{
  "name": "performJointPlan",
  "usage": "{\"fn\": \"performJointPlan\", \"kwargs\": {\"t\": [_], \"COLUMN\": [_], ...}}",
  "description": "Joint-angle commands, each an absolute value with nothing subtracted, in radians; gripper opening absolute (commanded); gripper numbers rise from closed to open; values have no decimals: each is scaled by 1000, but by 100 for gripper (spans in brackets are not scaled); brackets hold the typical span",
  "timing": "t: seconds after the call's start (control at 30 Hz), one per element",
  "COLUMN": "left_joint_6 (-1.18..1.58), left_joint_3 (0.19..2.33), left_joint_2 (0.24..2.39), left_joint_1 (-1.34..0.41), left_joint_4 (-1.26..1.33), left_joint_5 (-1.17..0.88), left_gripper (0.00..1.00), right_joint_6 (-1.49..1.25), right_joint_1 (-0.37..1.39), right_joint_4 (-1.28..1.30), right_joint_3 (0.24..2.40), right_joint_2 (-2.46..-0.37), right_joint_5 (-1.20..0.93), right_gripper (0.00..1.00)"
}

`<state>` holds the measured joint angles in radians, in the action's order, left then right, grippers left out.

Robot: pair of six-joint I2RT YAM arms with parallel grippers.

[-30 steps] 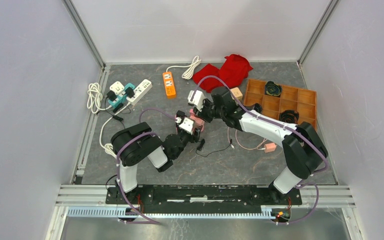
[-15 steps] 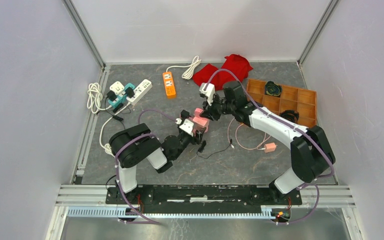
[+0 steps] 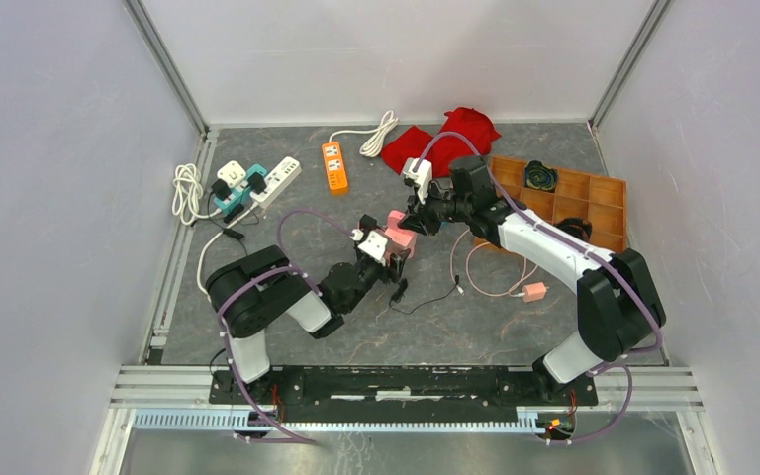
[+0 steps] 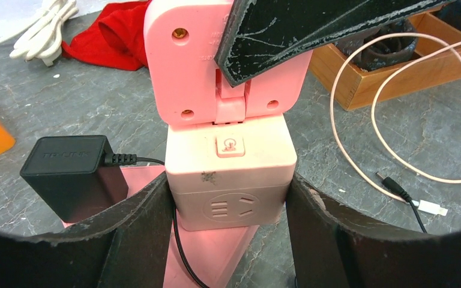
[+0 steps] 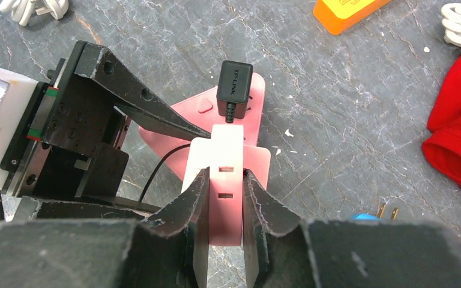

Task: Pull the plug off the socket
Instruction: Remove the plug from the socket.

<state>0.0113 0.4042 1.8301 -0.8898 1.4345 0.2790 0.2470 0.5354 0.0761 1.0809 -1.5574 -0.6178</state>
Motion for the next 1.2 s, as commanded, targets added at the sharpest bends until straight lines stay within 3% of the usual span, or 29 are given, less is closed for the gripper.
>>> {"fn": "performJointPlan", "kwargs": {"t": [0.0, 0.37, 0.9, 1.17], "left_joint_6": [65, 74, 95, 108], "left_joint_3": [432, 468, 497, 534], "left_joint_2": [1813, 1803, 1795, 1785], "left_joint_1": [-874, -873, -850, -836], "left_joint_4": [1265, 1157, 1045, 959], "left_joint_5": [322, 314, 265, 232], "left_gripper": [2, 2, 2, 2], "right_joint_6": [239, 267, 252, 279], "right_joint_1": [554, 554, 523, 531], "right_joint_4": [-12, -2, -11, 51], "right_joint_3": [1116, 1088, 1074, 1088], "right_joint_2": [-1535, -1527, -1448, -1510], "right_joint_5": [-743, -663, -722, -729], "right_gripper": [0, 0, 0, 0]}}
